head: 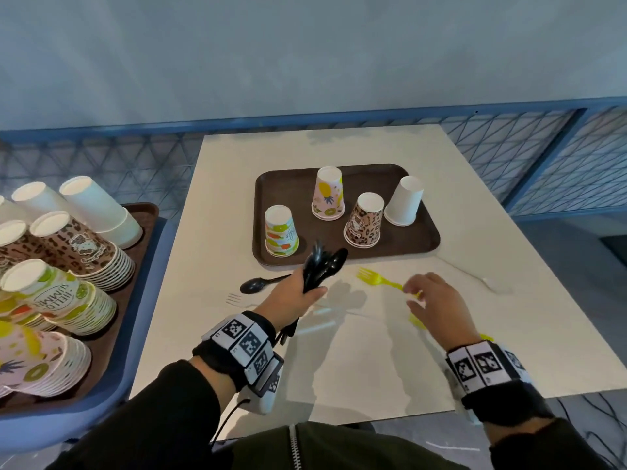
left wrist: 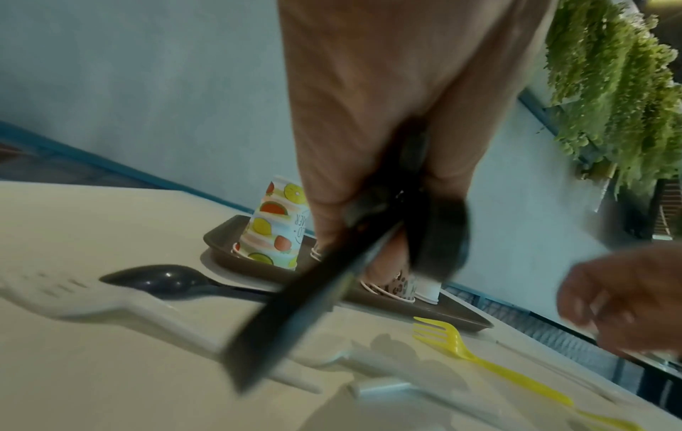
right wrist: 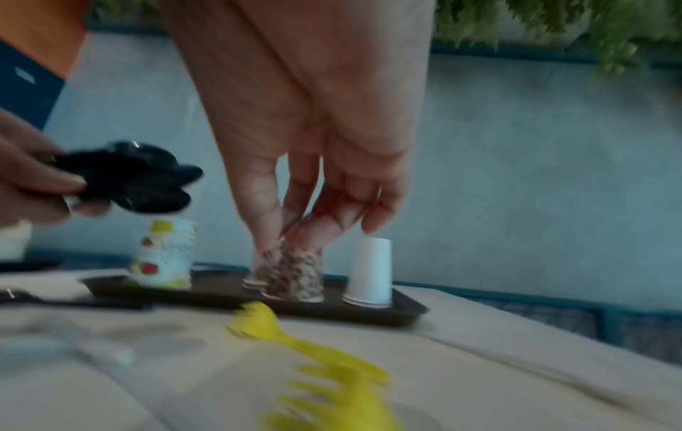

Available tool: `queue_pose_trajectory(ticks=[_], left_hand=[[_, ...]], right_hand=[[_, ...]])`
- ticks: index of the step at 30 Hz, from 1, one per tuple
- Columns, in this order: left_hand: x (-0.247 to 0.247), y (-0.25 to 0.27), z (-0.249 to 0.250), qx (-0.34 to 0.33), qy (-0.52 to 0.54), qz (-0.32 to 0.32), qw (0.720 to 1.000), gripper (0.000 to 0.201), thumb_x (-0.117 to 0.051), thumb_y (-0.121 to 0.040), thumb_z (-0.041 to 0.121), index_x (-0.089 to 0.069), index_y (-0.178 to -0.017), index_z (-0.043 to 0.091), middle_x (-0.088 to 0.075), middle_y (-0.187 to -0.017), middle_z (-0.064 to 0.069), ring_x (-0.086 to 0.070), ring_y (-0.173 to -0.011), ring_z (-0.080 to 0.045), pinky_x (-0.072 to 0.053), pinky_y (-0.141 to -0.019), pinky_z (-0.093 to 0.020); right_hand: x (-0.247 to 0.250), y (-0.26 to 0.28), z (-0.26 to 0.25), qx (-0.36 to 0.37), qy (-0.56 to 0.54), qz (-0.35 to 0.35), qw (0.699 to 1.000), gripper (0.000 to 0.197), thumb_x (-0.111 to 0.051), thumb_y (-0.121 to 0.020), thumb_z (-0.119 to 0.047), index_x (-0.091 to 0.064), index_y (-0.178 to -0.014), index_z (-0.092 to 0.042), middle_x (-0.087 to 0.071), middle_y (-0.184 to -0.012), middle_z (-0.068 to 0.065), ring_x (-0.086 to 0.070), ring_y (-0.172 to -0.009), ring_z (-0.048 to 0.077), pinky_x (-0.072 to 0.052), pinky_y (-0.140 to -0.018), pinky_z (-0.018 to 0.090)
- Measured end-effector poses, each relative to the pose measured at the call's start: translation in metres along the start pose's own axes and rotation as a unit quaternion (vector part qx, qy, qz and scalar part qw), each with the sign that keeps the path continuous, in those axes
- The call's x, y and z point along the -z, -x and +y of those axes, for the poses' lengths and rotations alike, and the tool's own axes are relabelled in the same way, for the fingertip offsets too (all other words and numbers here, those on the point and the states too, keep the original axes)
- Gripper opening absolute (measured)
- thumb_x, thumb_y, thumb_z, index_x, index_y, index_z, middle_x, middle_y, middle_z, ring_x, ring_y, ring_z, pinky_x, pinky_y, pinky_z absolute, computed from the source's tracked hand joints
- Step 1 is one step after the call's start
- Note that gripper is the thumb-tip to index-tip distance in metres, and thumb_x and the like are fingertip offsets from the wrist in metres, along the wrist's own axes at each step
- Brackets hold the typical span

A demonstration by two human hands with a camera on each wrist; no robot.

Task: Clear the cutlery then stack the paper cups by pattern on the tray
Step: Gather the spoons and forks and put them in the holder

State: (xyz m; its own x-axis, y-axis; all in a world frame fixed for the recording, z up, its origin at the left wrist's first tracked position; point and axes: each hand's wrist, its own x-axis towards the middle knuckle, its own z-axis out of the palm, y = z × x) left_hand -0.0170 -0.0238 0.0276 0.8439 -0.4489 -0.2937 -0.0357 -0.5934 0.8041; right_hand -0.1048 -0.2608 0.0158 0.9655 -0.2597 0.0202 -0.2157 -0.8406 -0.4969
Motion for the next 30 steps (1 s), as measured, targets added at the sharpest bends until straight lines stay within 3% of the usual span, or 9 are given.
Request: queue_pose_trajectory(ticks=[2,4,6,13,18,21,25,28,30], left_hand=[[-0.007,-0.003,0.008,-0.011,0.008,0.004,1.0,0.033,-0.056,-0.091,0.023,-0.047,-0.12,0.01,-0.06,-0.075,-0.014,-0.058,-0.067,-0.03,-0.035,-0.057,-0.03],[-0.016,-0.008,0.016,-0.015,0.012,0.0,1.0,0.009,-0.055,-0.091,0.023,-0.049,-0.093,0.017,-0.052,-0.062,-0.002,-0.049,-0.055,-0.019,-0.035,-0.055,-0.029],[-0.025,-0.013,0.024,-0.012,0.016,-0.004,1.0,0.017,-0.054,-0.091,0.022,-0.043,-0.078,0.023,-0.047,-0.056,0.001,-0.045,-0.049,-0.015,-0.035,-0.053,-0.028],[-0.048,-0.029,0.048,-0.021,0.04,-0.008,0.999,0.007,-0.052,-0.092,0.019,-0.046,-0.092,0.02,-0.044,-0.054,0.001,-0.041,-0.045,-0.013,-0.034,-0.045,-0.02],[-0.058,-0.034,0.06,0.002,0.05,0.015,0.999,0.014,-0.052,-0.093,0.019,-0.044,-0.083,0.025,-0.042,-0.057,0.0,-0.039,-0.047,-0.013,-0.034,-0.043,-0.016],[-0.063,-0.036,0.064,0.009,0.062,0.024,0.998,0.016,-0.051,-0.093,0.019,-0.045,-0.082,0.029,-0.041,-0.055,0.001,-0.039,-0.047,-0.013,-0.034,-0.049,-0.023],[-0.071,-0.034,0.064,0.026,0.08,0.039,0.996,0.012,-0.051,-0.093,0.019,-0.044,-0.082,0.019,-0.039,-0.054,0.002,-0.038,-0.048,-0.014,-0.033,-0.052,-0.025],[-0.076,-0.033,0.059,0.037,0.087,0.055,0.994,0.012,-0.053,-0.092,0.019,-0.045,-0.082,0.018,-0.041,-0.053,0.003,-0.039,-0.047,-0.014,-0.034,-0.052,-0.026],[-0.078,-0.031,0.056,0.041,0.094,0.062,0.993,0.01,-0.053,-0.092,0.019,-0.047,-0.087,0.013,-0.041,-0.049,0.004,-0.039,-0.044,-0.012,-0.035,-0.051,-0.025]], right_hand=[[0.005,0.004,0.031,-0.055,0.059,-0.081,0.993,0.026,-0.071,-0.069,-0.005,-0.063,-0.093,-0.013,-0.055,-0.092,0.005,-0.061,-0.09,0.032,-0.049,-0.078,0.04],[0.006,0.007,0.051,-0.082,0.105,-0.142,0.981,0.032,-0.073,-0.07,-0.013,-0.061,-0.099,-0.016,-0.055,-0.102,0.007,-0.058,-0.098,0.03,-0.048,-0.082,0.038],[0.002,0.008,0.065,-0.088,0.119,-0.173,0.974,0.032,-0.072,-0.072,-0.017,-0.06,-0.102,-0.016,-0.054,-0.105,0.006,-0.056,-0.101,0.028,-0.049,-0.084,0.037],[0.017,-0.008,0.079,-0.019,0.07,-0.179,0.981,0.008,-0.059,-0.078,-0.012,-0.057,-0.085,-0.015,-0.046,-0.085,0.0,-0.059,-0.09,0.032,-0.045,-0.074,0.037],[0.058,-0.053,0.108,0.043,0.12,-0.117,0.985,0.03,-0.052,-0.078,0.001,-0.06,-0.104,-0.011,-0.048,-0.1,0.01,-0.059,-0.085,0.036,-0.04,-0.066,0.034],[0.07,-0.087,0.134,0.092,0.191,-0.17,0.962,0.04,-0.048,-0.082,0.001,-0.061,-0.112,-0.021,-0.048,-0.12,0.009,-0.06,-0.084,0.035,-0.043,-0.073,0.033],[0.068,-0.117,0.157,0.132,0.215,-0.251,0.935,0.056,-0.042,-0.083,0.004,-0.053,-0.122,-0.035,-0.045,-0.129,-0.003,-0.054,-0.095,0.025,-0.036,-0.079,0.026],[0.061,-0.125,0.166,0.186,0.244,-0.276,0.911,0.054,-0.041,-0.086,0.001,-0.052,-0.126,-0.034,-0.046,-0.136,-0.004,-0.05,-0.115,0.025,-0.037,-0.094,0.03],[0.058,-0.124,0.173,0.21,0.224,-0.274,0.912,0.045,-0.047,-0.086,-0.003,-0.056,-0.122,-0.03,-0.051,-0.132,-0.002,-0.05,-0.116,0.025,-0.04,-0.097,0.034]])
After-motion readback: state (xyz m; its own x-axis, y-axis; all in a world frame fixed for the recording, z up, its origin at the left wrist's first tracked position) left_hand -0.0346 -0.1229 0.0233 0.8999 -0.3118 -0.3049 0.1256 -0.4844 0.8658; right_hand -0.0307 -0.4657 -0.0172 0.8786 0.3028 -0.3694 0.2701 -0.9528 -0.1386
